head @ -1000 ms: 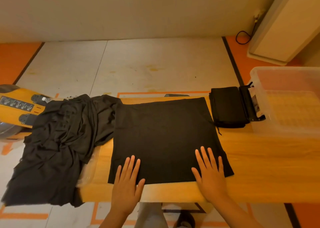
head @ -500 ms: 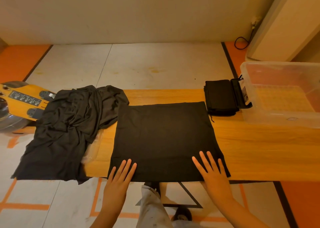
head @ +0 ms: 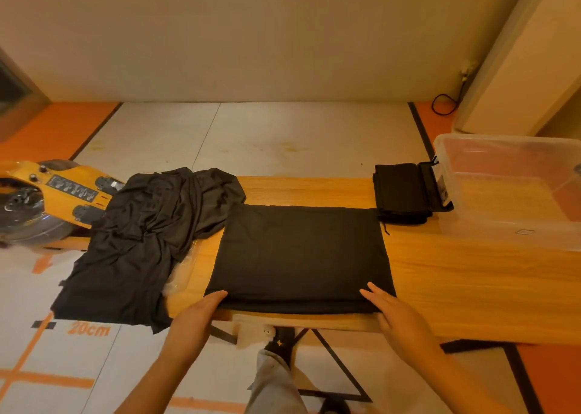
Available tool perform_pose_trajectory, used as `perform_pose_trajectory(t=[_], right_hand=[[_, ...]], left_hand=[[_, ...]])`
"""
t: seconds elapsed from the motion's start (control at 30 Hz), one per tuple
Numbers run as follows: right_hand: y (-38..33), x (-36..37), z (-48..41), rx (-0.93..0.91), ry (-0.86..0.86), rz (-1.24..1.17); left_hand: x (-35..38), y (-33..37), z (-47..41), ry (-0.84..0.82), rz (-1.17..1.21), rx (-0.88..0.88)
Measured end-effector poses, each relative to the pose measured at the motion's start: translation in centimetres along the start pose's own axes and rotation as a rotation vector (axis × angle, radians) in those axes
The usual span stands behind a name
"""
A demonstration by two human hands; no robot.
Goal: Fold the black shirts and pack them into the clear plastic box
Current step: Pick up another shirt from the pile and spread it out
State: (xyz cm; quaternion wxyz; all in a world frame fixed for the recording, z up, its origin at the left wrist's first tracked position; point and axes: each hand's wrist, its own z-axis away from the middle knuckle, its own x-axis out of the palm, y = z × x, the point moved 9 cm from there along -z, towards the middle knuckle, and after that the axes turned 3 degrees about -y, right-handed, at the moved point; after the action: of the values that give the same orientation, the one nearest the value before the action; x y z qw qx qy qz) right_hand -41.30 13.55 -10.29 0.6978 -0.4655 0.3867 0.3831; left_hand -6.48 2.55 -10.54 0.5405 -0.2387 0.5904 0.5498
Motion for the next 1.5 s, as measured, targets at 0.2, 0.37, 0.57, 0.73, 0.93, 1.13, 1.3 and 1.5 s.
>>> perform_pose_trajectory(t=[0.2, 0.37, 0.57, 0.73, 0.93, 1.13, 1.3, 1.5], right_hand=[[-2.1, -8.4, -2.1, 0.085, 0.147, -0.167], [-5.4, -15.7, -4.4, 0.001, 0.261, -0.368], [-13.2, -21.1, -5.6, -0.145, 0.126, -0.640], [-19.9, -22.3, -4.5, -0.258, 0.002, -0.905], [-18.5, -19.1, -5.0, -0.069, -0.033, -1.213], [-7.8, -9.0, -5.3, 0.422, 0.032, -1.401], [1.6, 2.0, -2.2, 0.747, -0.043, -1.104], [6.1, 3.9, -0.2, 0.843, 0.041, -1.025]], left_hand=[[-10.0, -0.5, -3.7, 0.282, 0.006, 0.006], [-19.2, 1.2, -6.5, 0.463, 0.100, 0.091], [-29.7, -0.3, -9.3, 0.706, 0.086, 0.074], [-39.4, 0.4, -12.5, 0.955, 0.033, 0.091], [-42.1, 9.6, -20.3, 1.019, 0.019, 0.236], [-27.6, 21.7, -30.7, 0.588, -0.102, 0.402], [-7.9, 25.4, -28.8, 0.157, -0.197, 0.499], [5.0, 15.3, -16.5, -0.015, -0.059, 0.170]])
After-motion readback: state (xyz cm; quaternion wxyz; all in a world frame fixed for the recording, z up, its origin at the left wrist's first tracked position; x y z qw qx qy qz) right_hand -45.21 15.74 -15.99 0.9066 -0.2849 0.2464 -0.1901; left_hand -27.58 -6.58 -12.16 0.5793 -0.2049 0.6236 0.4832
